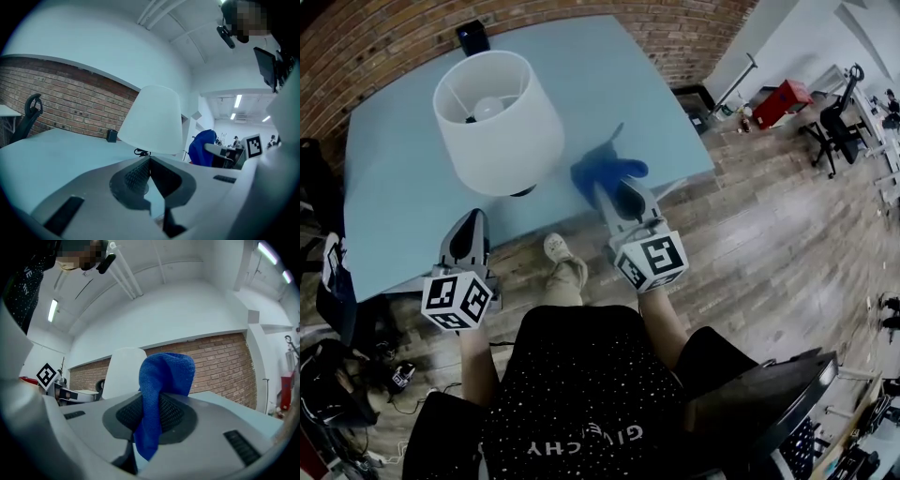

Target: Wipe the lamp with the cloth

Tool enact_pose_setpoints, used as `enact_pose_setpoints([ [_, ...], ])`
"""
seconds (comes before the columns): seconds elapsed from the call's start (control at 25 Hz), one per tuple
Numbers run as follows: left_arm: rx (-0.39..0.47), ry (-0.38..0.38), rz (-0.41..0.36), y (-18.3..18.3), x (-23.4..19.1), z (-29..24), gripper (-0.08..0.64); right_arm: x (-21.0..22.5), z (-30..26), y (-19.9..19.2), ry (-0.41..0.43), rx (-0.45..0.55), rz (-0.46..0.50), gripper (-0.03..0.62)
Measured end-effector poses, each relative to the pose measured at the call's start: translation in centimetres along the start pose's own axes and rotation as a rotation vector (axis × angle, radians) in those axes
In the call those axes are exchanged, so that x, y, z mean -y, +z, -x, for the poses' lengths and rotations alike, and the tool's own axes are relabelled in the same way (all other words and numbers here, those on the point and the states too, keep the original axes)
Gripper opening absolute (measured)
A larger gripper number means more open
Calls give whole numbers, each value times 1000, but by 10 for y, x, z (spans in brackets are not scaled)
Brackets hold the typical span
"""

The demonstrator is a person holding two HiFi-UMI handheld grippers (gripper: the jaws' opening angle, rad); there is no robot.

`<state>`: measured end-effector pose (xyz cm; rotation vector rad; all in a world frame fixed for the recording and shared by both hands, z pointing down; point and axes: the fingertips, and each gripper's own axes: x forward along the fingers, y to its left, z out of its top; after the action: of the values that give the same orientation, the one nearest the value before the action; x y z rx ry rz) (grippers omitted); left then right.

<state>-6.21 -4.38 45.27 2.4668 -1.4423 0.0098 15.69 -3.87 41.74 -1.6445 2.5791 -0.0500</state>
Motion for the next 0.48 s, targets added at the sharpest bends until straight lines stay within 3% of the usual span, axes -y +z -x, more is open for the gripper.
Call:
enact_pose_setpoints([
  [0.48, -19, 43, 2, -1, -7, 7, 9, -5, -15, -10, 31, -42, -43, 74],
])
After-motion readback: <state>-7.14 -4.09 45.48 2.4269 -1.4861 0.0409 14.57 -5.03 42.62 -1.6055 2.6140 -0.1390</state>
